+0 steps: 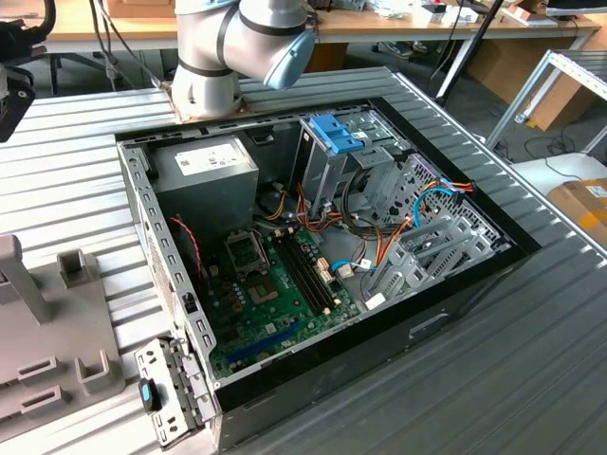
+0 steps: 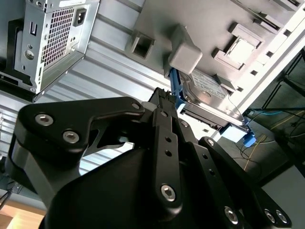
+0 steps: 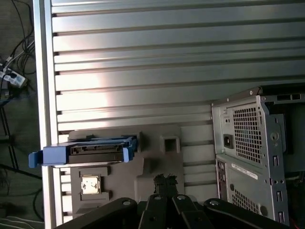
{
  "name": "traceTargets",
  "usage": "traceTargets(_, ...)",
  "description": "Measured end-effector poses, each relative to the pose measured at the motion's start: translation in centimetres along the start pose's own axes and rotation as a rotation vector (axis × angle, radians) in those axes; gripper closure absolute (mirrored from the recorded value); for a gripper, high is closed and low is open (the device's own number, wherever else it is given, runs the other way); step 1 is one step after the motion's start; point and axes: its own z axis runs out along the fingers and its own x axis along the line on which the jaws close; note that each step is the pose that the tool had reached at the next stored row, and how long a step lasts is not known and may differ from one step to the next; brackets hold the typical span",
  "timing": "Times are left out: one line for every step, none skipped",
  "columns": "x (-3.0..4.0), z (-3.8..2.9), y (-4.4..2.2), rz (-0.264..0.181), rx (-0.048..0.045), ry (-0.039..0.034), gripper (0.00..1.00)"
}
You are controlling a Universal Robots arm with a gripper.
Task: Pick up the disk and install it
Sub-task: 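Reach for the disk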
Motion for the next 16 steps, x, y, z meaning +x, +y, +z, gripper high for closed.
traceTargets(0.20, 0.00, -0.01, 0.000, 0.0000, 0.0000, 0.89)
traceTargets(0.73, -0.02, -0.06, 0.000, 0.0000, -0.0001, 0.89)
traceTargets(1.25, -0.04, -0.09, 0.000, 0.0000, 0.0001, 0.89)
traceTargets(1.56, -0.04, -0.12, 0.000, 0.0000, 0.0000, 0.89)
traceTargets(1.81, -0.05, -0.14, 0.000, 0.0000, 0.0000, 0.89)
traceTargets(2.18, -0.05, -0.16, 0.000, 0.0000, -0.0001, 0.89)
traceTargets(2.41, -0.06, -0.18, 0.000, 0.0000, 0.0000, 0.89)
traceTargets(2.74, -0.07, -0.21, 0.000, 0.0000, 0.0000, 0.89)
traceTargets(3.42, -0.09, -0.26, 0.000, 0.0000, 0.0000, 0.89)
traceTargets(4.04, -0.10, -0.31, 0.000, 0.0000, 0.0000, 0.89)
traceTargets(4.42, -0.12, -0.33, 0.000, 0.0001, 0.0000, 0.89)
traceTargets(4.68, -0.12, -0.35, 0.000, 0.0000, -0.0001, 0.89)
traceTargets(5.04, -0.14, -0.38, 0.000, 0.0001, 0.0000, 0.89)
traceTargets(5.21, -0.14, -0.39, 0.000, 0.0001, -0.0001, 0.89)
traceTargets(5.35, -0.14, -0.40, 0.000, 0.0001, -0.0001, 0.89)
traceTargets(5.56, -0.15, -0.42, 0.000, 0.0000, -0.0001, 0.89)
